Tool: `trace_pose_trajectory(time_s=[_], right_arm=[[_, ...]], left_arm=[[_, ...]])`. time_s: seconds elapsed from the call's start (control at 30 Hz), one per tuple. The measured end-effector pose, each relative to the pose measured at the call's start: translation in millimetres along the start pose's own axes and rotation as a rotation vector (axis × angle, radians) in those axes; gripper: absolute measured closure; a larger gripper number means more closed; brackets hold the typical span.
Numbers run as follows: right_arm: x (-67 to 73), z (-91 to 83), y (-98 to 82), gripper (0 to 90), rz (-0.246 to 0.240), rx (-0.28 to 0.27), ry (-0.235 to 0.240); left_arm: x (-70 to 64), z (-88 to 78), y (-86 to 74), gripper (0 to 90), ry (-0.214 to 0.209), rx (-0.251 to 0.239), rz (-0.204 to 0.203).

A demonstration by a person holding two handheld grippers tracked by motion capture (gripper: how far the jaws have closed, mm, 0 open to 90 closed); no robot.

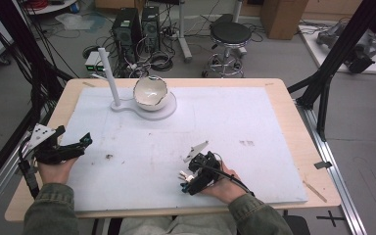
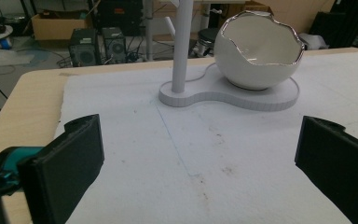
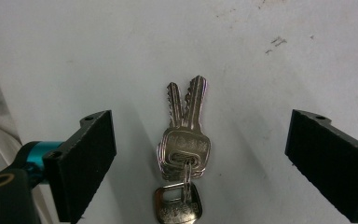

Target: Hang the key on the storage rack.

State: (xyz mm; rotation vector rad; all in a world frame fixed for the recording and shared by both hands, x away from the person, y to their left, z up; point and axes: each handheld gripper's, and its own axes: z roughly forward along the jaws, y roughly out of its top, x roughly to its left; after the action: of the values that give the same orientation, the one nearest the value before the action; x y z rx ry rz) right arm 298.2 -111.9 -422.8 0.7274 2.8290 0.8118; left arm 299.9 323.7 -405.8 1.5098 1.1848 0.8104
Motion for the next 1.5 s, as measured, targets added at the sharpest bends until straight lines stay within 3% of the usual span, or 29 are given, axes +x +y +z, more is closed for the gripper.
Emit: trace_pose_trajectory(time_s=[0.07,0.33,0.9,1.0,1.13,1.17,1.37,1.5], right_arm=[[1.9,-0.1,0.9,18.1,-0.011,0.011,0.001],[7.1,1.6,3.9,29.3,-0.048,0.035,-0.004],[12.7,6.7,15.4,52.5,-0.044,0.072,-0.043],[13.6,7.7,16.3,59.6,-0.045,0.075,-0.046],[14.2,8.2,19.0,72.4,-0.008,0.099,-0.022],[14.4,8.2,19.9,78.6,-0.016,0.102,-0.024],[21.0,8.0,21.2,80.6,-0.006,0.110,-0.062],[20.3,7.3,20.9,80.8,0.004,0.106,-0.060]], left_arm=[[0.0,-0.1,0.0,1.7,-0.001,-0.002,0.000],[0.2,0.0,-0.1,1.7,0.001,-0.001,0.002],[-0.5,0.7,-0.5,1.7,0.003,0.001,0.005],[-0.7,0.7,-0.5,1.7,0.002,0.002,0.007],[-1.1,0.9,-0.5,1.7,0.002,0.005,0.010],[-1.3,0.8,-0.5,1.7,0.001,0.006,0.011],[-0.6,-0.2,-0.3,1.7,0.003,0.001,0.009],[-0.3,-0.3,-0.5,1.7,0.004,0.000,0.007]])
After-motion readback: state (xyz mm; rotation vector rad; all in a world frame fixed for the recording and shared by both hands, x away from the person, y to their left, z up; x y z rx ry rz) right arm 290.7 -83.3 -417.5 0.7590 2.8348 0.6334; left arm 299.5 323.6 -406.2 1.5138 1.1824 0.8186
